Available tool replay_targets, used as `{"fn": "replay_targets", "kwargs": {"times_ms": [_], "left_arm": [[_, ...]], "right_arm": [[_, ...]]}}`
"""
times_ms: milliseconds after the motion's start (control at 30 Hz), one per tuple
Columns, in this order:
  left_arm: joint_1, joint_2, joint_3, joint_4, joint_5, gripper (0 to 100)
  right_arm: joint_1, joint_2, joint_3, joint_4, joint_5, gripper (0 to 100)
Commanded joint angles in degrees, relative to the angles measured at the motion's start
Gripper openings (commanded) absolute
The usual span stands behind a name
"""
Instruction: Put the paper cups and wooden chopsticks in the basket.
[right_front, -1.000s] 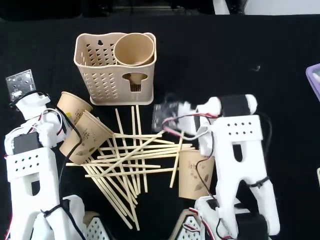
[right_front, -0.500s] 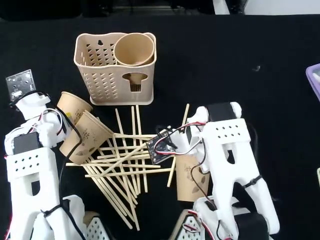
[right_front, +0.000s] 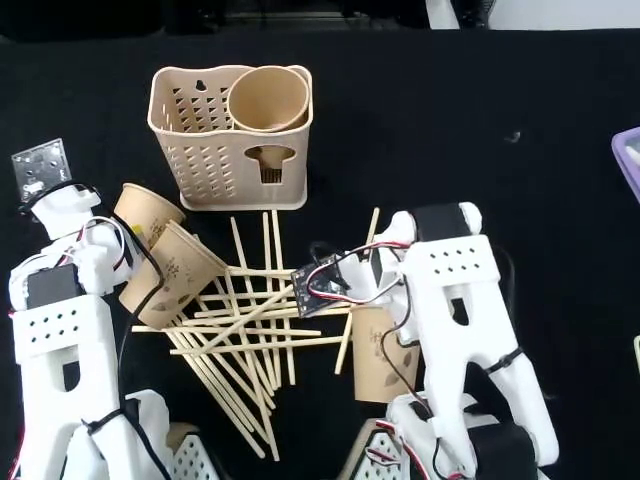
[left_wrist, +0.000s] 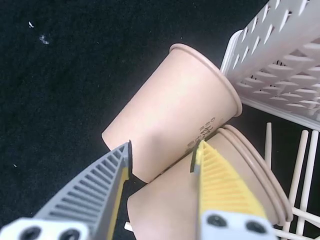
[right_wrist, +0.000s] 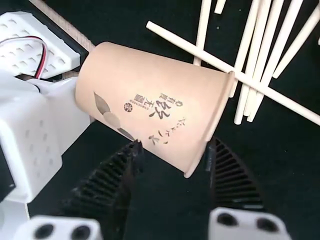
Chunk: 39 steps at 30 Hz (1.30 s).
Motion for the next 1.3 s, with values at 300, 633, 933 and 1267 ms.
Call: {"fn": "replay_targets", "kwargs": {"times_ms": [300, 633, 933, 1267], "left_arm": [[-0.57, -1.41, -0.48, -0.79, 0.35, 22], [-0.57, -1.41, -0.48, -0.79, 0.35, 22], [-0.57, -1.41, -0.48, -0.79, 0.35, 22], [-0.57, -1.41, -0.48, -0.88, 0.35, 22]], "right_arm": [[-0.62, 0.4, 0.57, -4.22, -5.71, 19.7], [-0.88, 7.87, 0.04, -1.58, -6.33, 19.4], [-0.53, 11.65, -4.35, 1.93, -3.78, 2.5], [-0.53, 5.49, -6.2, 2.11, -7.21, 1.1]]}}
